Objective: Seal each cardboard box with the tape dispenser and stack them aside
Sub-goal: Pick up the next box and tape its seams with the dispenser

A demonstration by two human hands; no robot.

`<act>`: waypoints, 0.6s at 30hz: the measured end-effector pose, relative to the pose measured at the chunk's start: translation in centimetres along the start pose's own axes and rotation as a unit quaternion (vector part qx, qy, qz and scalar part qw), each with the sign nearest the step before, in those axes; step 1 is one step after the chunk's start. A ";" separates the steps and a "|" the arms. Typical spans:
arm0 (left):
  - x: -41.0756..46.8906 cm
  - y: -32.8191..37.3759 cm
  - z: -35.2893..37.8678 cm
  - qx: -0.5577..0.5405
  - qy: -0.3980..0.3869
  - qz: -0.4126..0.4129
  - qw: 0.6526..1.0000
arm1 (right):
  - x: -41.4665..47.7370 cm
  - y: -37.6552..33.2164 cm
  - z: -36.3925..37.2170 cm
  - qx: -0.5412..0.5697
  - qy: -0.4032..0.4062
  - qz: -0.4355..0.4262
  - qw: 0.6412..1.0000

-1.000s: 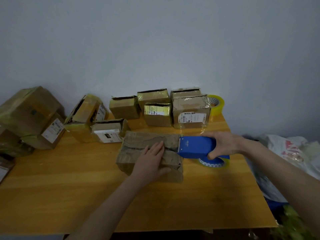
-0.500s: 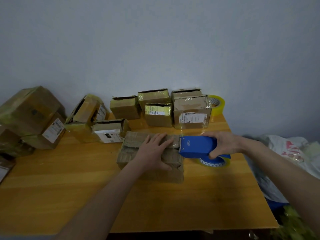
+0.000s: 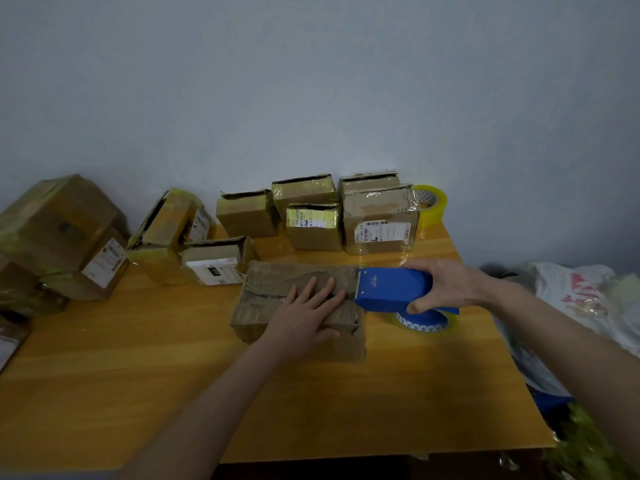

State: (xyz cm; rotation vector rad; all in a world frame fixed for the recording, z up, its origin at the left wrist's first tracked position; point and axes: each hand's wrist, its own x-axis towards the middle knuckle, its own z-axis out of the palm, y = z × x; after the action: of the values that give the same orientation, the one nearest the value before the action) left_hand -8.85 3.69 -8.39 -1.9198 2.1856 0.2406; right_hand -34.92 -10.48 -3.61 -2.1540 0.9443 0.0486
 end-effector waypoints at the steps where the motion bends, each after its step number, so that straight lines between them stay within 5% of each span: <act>1: 0.0 0.0 0.0 -0.004 0.002 -0.001 1.000 | -0.3 0.4 -0.1 0.023 0.002 0.000 1.000; 12: -1.1 0.8 -0.5 -0.001 0.003 -0.018 1.000 | -2.6 3.5 -0.3 0.074 -0.009 0.018 0.997; 18: -0.7 2.9 -0.7 -0.016 0.038 -0.057 0.998 | -1.3 2.2 1.6 -0.074 -0.003 0.039 0.996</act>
State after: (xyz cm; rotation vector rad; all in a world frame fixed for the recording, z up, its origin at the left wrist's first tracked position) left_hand -11.67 4.61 -7.61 -2.0965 2.1220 0.1878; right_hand -36.87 -9.51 -5.70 -2.2505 1.0497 0.1680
